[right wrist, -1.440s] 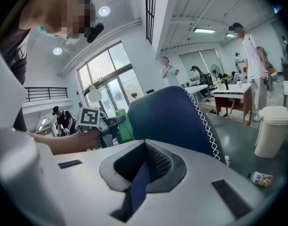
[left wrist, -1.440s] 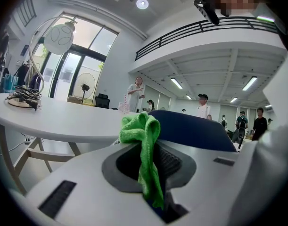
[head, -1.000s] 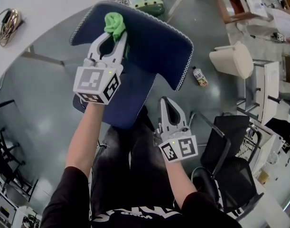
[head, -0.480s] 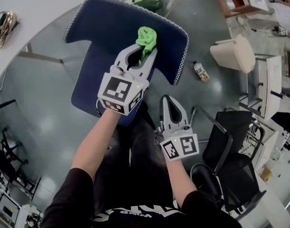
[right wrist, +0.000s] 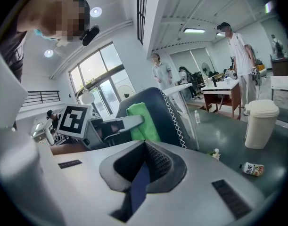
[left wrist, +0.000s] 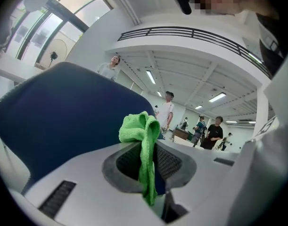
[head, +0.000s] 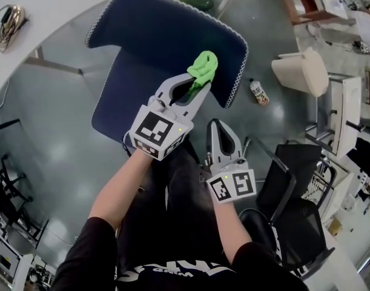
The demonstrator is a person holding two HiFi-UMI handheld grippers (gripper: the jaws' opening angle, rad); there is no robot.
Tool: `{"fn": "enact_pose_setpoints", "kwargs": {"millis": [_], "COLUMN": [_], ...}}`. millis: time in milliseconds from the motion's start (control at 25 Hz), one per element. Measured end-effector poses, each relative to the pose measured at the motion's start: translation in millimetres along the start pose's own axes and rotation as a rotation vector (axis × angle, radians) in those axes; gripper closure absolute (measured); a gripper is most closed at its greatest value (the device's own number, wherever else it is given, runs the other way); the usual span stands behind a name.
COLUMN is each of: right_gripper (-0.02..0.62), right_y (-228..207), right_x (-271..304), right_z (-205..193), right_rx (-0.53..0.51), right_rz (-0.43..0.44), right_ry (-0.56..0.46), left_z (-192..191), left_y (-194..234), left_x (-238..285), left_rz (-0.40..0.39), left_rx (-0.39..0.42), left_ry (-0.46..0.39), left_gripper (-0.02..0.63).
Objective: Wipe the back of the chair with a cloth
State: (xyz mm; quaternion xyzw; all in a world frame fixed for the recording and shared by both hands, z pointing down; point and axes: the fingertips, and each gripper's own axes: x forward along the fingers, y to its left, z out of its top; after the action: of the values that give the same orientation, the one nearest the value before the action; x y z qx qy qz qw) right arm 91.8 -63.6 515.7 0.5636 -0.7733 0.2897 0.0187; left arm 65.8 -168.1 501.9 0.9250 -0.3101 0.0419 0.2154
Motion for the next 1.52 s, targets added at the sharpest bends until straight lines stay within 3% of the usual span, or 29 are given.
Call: {"fn": "enact_pose_setpoints", "kwargs": {"millis": [320,760,1040,1520], "right_gripper": [0.603,0.603,0.603,0.603], "right_y": [14,32,29,10], "right_x": [21,49,56,47], "right_z": [-4,-4,-6,-5], "right_rx": [-0.025,-0.041,-0.045,-0.026], "right_rz": [0.051,0.097,0.085,0.023], "right_ry": [0.030,0.061,0.073,0.059], "left_z": [5,11,6,-11], "left_y": [98,212,231,181], "left_x": [-67,-138,-130,-59], "left_rz": [0.306,0.580,0.592,0.414], "left_rx": [0.019,0.022,0.004,0.003], "left_ry": [-0.044,-0.063,-0.067,-0.030], "left_gripper": [0.549,0.549,0.549,0.549]}}
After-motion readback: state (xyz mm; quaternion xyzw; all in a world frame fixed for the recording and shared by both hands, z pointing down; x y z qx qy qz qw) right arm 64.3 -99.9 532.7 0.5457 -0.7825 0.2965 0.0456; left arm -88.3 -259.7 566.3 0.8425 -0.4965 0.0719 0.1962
